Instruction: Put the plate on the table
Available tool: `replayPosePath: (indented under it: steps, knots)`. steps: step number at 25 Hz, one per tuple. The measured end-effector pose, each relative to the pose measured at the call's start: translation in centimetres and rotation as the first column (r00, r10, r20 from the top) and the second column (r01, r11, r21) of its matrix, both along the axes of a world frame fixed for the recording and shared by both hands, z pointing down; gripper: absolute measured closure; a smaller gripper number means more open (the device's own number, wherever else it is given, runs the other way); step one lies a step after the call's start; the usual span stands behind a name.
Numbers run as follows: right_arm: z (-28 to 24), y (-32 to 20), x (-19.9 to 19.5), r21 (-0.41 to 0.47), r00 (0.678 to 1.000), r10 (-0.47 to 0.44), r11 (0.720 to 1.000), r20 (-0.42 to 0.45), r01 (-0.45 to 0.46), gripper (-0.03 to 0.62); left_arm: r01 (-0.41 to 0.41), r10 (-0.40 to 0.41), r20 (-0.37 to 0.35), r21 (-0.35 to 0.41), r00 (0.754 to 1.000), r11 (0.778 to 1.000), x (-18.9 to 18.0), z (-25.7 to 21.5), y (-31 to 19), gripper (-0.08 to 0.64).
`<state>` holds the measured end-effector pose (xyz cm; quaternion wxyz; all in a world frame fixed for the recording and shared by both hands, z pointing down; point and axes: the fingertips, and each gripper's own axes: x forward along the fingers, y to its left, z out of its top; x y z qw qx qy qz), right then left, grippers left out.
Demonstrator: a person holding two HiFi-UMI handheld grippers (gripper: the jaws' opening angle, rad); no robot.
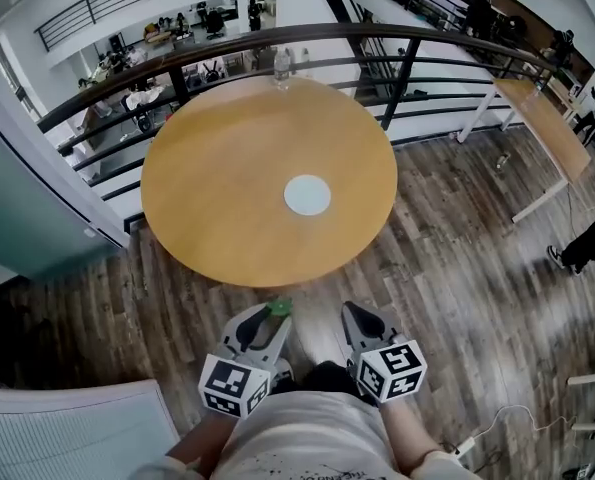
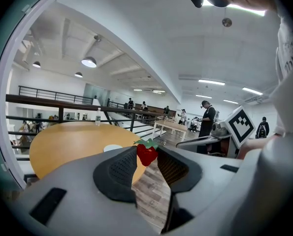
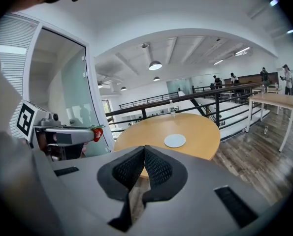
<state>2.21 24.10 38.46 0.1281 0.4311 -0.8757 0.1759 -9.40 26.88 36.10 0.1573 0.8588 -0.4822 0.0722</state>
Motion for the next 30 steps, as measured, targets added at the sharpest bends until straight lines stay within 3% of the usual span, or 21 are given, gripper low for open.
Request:
replayPosePath:
  steps: [11,19,30]
  knots:
    - [2.0,-3.6,0.8,-0.045,0.997,0.077,0.996,-0.006,-0.077,0.572,-0.053,0.053,-0.013,-0.011,0.999,0.999,-0.4,1.0,-4.4,0.414]
    - [2.3,-11.8,1.2,-0.055,0.998,0.058,0.997,0.006,-0.057,0.572,-0.049,0.047,-0.045,-0.047,0.998,0.998,0.4,1.7,-12.2,0.414]
    - [1.0,-23.8,2.4,-0.051,1.0,-0.022,0.998,0.007,0.022,0.572,0.024,-0.025,-0.016,-0.065,1.0,0.998,1.7,0.9,-23.4,0.414]
